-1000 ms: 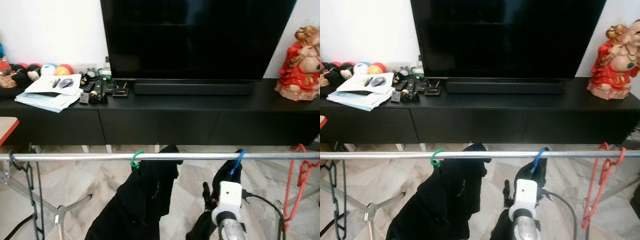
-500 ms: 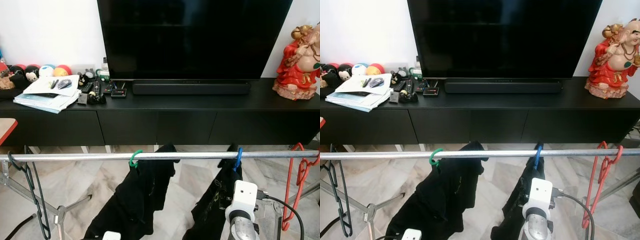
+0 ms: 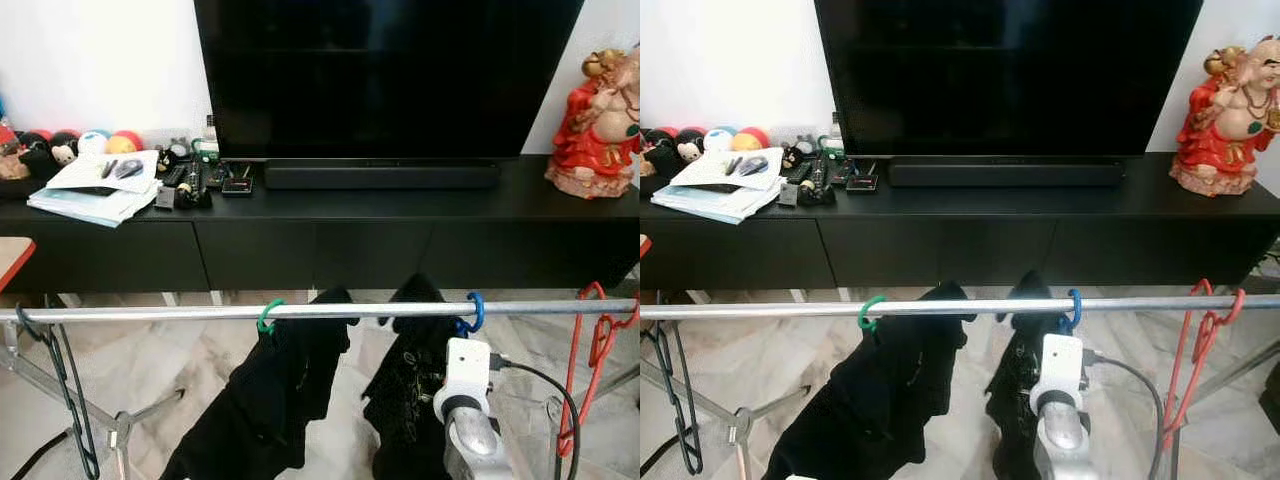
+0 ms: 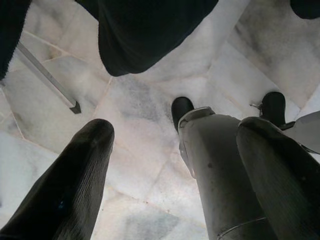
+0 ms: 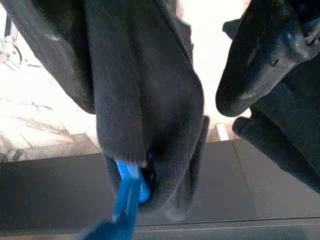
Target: Hang hanger
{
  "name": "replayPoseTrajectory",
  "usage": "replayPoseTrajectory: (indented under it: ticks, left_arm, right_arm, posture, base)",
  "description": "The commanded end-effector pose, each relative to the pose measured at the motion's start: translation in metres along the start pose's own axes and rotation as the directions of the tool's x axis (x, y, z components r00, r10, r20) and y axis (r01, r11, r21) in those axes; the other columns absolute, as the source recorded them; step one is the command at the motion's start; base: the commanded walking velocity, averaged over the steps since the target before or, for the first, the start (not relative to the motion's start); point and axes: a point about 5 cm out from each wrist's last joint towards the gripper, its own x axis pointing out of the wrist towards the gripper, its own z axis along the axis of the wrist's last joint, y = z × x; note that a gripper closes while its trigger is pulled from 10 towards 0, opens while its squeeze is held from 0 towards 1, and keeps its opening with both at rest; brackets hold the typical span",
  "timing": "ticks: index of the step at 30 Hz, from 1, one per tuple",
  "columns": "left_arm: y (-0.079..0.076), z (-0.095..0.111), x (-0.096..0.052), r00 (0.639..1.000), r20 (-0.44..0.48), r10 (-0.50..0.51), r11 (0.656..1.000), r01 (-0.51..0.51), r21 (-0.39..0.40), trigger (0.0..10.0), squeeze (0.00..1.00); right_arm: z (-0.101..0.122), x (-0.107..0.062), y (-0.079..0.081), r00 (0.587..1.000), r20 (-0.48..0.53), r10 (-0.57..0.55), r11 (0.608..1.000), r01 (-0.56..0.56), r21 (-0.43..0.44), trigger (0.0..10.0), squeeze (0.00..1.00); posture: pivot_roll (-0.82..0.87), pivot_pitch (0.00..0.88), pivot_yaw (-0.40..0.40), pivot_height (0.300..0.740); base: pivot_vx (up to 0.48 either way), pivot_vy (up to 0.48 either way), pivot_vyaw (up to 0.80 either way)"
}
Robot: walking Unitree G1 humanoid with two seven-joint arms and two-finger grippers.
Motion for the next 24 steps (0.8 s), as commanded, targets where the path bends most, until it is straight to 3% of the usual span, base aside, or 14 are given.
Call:
replayPoseTrajectory:
  ticks: [1, 11, 12, 14, 15, 16, 24]
  left_arm:
    - [0.0014, -0.0015, -0.0003, 1.000, -0.006, -0.001, 1.000, 0.001, 0.007, 10.0, 0.00]
    - [0.0022, -0.0021, -0.0005, 1.000, -0.011, -0.005, 1.000, 0.005, 0.014, 10.0, 0.00]
    - [0.0022, -0.0021, -0.0005, 1.000, -0.011, -0.006, 1.000, 0.006, 0.014, 10.0, 0.00]
    - [0.0021, -0.0021, -0.0005, 1.000, -0.011, -0.007, 1.000, 0.007, 0.015, 10.0, 0.00]
    - [0.0025, -0.0020, -0.0005, 1.000, -0.011, -0.006, 1.000, 0.006, 0.015, 10.0, 0.00]
    - [0.0027, -0.0020, -0.0006, 1.000, -0.011, -0.006, 1.000, 0.006, 0.016, 10.0, 0.00]
    - [0.0035, -0.0020, -0.0007, 1.000, -0.011, -0.003, 1.000, 0.003, 0.021, 10.0, 0.00]
  right_arm:
    - [0.0000, 0.0019, 0.0014, 1.000, -0.008, 0.012, 1.000, -0.012, 0.006, 10.0, 0.00]
    - [-0.0053, 0.0076, 0.0033, 0.999, -0.053, -0.014, 1.000, 0.015, 0.018, 10.0, 0.00]
    - [-0.0061, 0.0079, 0.0053, 0.998, -0.056, -0.003, 0.999, 0.005, 0.035, 9.3, 0.00]
    - [-0.0063, 0.0080, 0.0064, 0.998, -0.057, 0.004, 0.999, -0.002, 0.042, 9.3, 0.00]
    - [-0.0064, 0.0081, 0.0078, 0.998, -0.057, 0.007, 0.999, -0.005, 0.037, 3.5, 0.00]
    - [-0.0065, 0.0082, 0.0090, 0.998, -0.058, 0.013, 0.999, -0.011, 0.035, 0.0, 0.00]
    - [-0.0035, 0.0115, 0.0086, 0.999, -0.044, 0.013, 0.999, -0.012, 0.042, 0.0, 0.00]
  posture:
    - [0.07, 0.000, 0.012, 0.740]
    - [0.07, 0.000, 0.016, 0.740]
    - [0.07, 0.000, 0.016, 0.740]
    - [0.07, 0.000, 0.016, 0.740]
    - [0.07, 0.000, 0.019, 0.740]
    - [0.07, 0.000, 0.019, 0.740]
    - [0.07, 0.000, 0.021, 0.740]
  base:
    - [0.000, 0.000, 0.00]
    - [0.000, 0.000, 0.00]
    - [0.000, 0.000, 0.00]
    - [0.000, 0.000, 0.00]
    - [0.000, 0.000, 0.00]
    - [0.000, 0.000, 0.00]
    - [0.000, 0.000, 0.00]
